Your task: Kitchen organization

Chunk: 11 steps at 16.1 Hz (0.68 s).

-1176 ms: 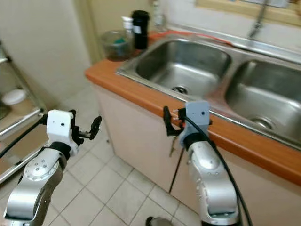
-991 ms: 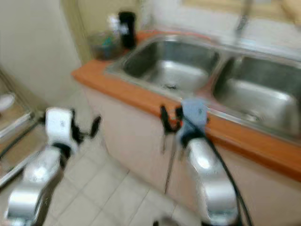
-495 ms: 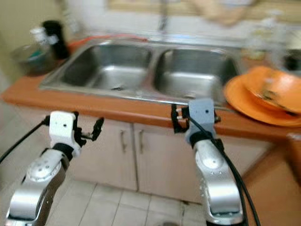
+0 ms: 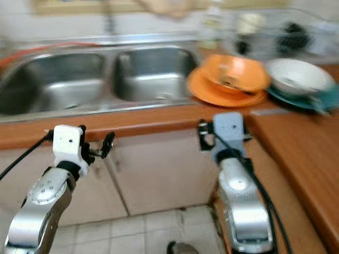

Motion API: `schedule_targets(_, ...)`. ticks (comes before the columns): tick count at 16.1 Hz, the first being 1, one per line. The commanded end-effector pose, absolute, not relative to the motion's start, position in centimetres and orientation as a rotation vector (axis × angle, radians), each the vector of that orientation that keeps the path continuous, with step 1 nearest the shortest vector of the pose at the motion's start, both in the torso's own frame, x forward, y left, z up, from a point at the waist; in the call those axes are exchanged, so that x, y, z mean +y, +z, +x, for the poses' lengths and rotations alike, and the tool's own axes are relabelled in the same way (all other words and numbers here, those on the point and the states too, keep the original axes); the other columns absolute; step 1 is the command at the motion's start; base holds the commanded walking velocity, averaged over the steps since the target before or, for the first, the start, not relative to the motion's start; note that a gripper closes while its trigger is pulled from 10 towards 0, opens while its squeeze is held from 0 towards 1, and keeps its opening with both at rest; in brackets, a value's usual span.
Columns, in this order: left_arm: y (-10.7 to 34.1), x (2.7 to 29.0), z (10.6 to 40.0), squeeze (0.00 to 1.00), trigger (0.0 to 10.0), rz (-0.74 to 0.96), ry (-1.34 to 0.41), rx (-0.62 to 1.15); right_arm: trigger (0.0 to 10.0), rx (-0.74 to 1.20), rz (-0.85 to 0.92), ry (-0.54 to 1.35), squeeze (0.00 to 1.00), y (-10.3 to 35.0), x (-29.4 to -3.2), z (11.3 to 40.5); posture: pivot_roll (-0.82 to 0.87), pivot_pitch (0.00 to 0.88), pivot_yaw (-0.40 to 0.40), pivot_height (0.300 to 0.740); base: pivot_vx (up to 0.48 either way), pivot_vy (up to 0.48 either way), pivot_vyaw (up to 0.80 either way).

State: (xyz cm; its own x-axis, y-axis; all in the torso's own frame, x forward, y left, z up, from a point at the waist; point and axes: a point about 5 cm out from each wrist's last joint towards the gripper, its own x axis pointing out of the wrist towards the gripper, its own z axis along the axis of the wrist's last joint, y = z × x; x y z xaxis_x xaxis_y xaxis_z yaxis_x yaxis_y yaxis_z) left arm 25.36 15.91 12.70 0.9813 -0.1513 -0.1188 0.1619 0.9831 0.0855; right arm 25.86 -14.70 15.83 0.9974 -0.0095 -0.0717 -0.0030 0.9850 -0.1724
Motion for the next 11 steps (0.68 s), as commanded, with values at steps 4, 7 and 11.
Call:
schedule_targets(4,12.7,15.8,25.4,0.00,10.0,0.093,-0.164,0.119,10.0,0.055,-0.202,0.049,1.00,16.5,-13.9,25.7,-0.12,0.000,0.057,0.740,0.000,0.000,-0.80)
schedule_targets(7,12.9,15.9,25.5,0.00,10.0,0.081,-0.151,0.108,10.0,0.042,-0.202,0.001,1.00,16.5,-14.3,25.5,-0.12,0.000,0.061,0.740,0.000,0.000,0.00)
schedule_targets(11,14.0,16.1,25.7,0.00,10.0,0.065,-0.106,0.056,10.0,0.039,-0.195,0.139,1.00,16.4,-12.9,25.3,-0.10,0.000,0.049,0.740,0.000,0.000,-0.20)
